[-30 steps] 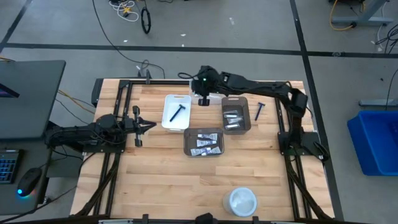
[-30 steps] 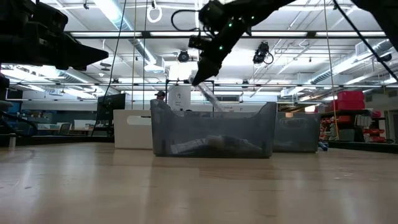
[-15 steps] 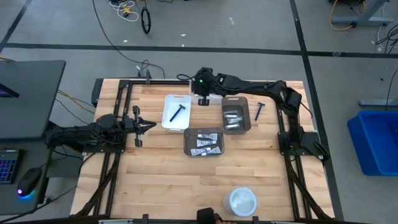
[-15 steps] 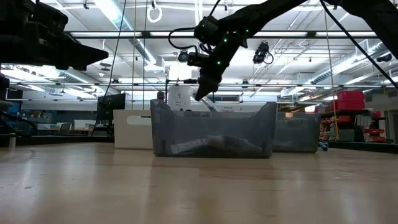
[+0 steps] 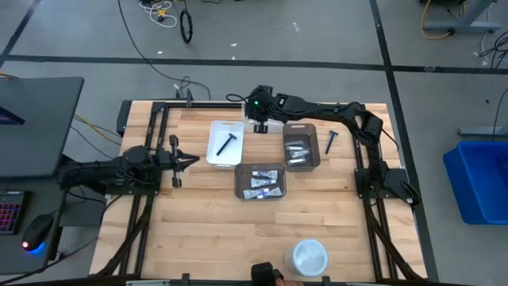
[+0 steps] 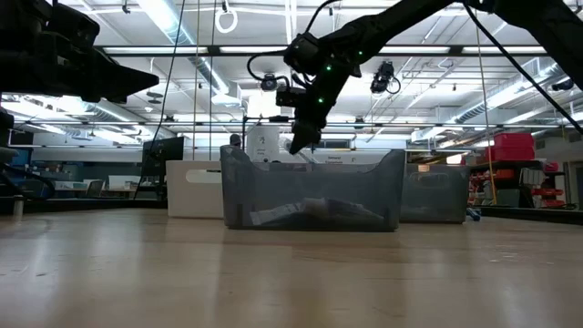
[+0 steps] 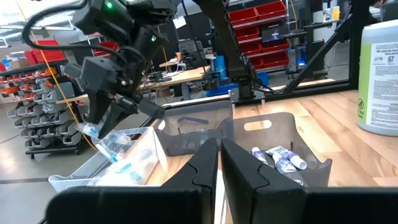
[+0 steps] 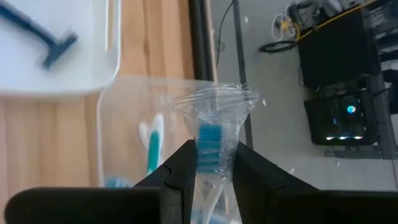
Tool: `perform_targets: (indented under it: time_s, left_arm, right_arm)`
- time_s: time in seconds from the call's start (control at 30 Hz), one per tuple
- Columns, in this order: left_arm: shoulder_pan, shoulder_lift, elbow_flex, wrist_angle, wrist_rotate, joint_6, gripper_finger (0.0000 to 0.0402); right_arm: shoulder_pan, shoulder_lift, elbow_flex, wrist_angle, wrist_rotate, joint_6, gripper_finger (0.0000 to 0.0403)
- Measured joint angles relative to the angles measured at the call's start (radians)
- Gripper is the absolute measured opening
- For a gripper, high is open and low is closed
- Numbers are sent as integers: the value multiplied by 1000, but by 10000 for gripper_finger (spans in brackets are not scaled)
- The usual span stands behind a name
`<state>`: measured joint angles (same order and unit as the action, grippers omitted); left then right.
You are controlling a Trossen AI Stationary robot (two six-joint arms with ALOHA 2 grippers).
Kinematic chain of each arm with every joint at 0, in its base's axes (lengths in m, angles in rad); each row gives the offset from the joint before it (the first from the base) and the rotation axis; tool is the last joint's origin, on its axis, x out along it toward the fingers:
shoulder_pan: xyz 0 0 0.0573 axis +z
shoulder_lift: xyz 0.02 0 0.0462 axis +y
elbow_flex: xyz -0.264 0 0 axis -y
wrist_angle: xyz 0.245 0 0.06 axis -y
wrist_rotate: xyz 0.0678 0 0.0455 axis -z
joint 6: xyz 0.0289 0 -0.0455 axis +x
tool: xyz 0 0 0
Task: Pick & Place Travel size toiletries
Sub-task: Put the blue toothbrush into the transparent bin, then put the blue razor into the white bin
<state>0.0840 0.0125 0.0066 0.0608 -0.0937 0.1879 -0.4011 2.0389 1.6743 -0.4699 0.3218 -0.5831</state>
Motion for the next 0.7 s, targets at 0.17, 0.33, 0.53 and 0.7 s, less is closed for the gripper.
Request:
perform_targets:
  time_s: [0.17, 0.33, 0.53, 0.7]
  left_arm:
    - [0, 0, 0, -1, 0, 0, 27]
    - [0, 0, 0, 0, 0, 0, 27]
    - [0, 0, 0, 0, 0, 0, 27]
    - [0, 0, 0, 0, 0, 0, 27]
  right_arm:
    - [0, 12, 0, 15, -1, -38, 90]
    - [0, 12, 0, 52, 27, -34, 99]
    - [-2, 12, 0, 33, 44, -47, 173]
    - [-2, 12, 0, 13, 44, -33, 240]
